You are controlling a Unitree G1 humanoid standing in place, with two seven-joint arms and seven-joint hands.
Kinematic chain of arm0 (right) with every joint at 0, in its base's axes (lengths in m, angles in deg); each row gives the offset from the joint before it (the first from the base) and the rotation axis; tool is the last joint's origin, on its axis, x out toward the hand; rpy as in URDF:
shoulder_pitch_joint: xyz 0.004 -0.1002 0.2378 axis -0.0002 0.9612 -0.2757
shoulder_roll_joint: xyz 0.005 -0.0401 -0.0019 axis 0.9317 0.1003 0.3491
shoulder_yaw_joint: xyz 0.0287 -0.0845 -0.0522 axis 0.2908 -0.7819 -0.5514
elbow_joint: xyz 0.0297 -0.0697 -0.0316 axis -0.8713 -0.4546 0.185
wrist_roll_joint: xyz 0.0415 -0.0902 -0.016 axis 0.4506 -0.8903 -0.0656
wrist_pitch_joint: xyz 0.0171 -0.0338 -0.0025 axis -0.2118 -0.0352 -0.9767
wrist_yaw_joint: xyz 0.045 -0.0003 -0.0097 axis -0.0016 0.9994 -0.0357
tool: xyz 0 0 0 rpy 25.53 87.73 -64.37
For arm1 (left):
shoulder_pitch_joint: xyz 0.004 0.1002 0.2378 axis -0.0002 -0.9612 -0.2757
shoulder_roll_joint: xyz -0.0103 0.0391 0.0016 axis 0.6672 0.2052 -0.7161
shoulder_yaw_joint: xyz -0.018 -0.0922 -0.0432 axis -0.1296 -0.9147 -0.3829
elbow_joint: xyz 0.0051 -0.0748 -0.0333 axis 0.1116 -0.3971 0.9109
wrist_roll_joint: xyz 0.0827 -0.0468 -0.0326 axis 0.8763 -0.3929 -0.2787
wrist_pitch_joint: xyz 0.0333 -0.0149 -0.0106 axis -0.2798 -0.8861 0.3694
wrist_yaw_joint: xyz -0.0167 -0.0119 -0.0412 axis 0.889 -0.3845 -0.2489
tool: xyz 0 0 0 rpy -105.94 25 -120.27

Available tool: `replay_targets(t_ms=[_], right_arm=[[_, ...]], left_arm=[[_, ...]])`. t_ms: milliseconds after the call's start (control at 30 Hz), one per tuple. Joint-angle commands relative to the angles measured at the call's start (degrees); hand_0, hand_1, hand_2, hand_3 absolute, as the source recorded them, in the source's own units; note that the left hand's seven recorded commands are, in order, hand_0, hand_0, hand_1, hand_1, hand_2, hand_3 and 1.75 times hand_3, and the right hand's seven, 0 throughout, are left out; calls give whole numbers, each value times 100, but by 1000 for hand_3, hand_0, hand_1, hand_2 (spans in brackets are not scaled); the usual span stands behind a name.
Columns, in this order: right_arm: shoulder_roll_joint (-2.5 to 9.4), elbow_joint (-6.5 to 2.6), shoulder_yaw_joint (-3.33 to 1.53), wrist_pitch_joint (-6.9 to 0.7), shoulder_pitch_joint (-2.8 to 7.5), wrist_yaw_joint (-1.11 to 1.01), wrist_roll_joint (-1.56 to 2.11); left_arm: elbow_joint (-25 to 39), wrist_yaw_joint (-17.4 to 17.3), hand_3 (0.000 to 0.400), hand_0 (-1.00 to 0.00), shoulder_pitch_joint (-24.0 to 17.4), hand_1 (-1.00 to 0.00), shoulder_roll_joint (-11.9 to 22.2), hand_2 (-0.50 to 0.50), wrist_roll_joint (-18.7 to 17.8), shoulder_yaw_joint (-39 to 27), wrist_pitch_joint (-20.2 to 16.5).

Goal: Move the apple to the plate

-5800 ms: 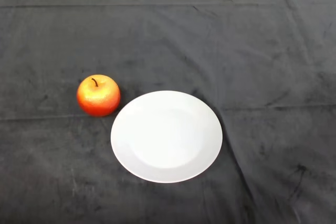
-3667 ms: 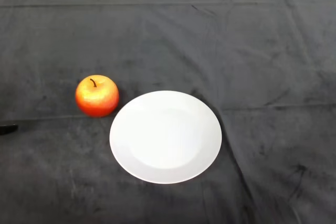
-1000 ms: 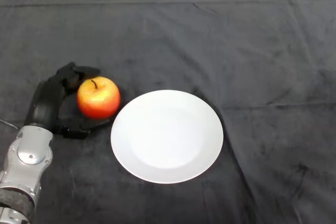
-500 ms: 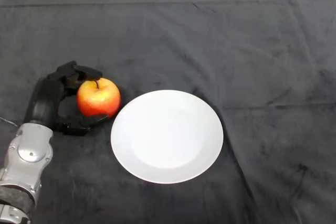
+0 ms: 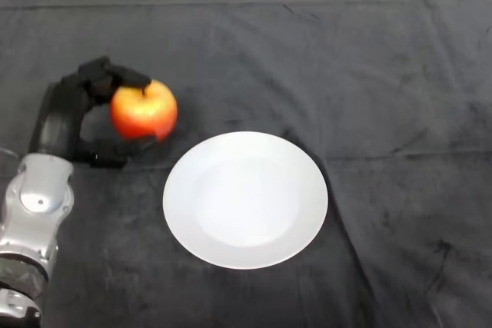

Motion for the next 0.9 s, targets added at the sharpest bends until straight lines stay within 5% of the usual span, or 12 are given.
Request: replay_targets(t_ms=[33, 333, 900], right_arm=[[-99, 186, 4, 35, -124, -28, 88], [-84, 225, -8, 29, -109, -13, 85], [-66, 280, -26, 19, -88, 12, 84]], left_arm=[[325, -107, 400, -1000, -373, -1000, 261, 0, -191, 56, -113], [1292, -619, 400, -1000, -920, -1000, 288, 0, -182, 420, -390], [2216, -1373, 400, -1000, -1309, -1000, 241, 0, 54, 1295, -728]])
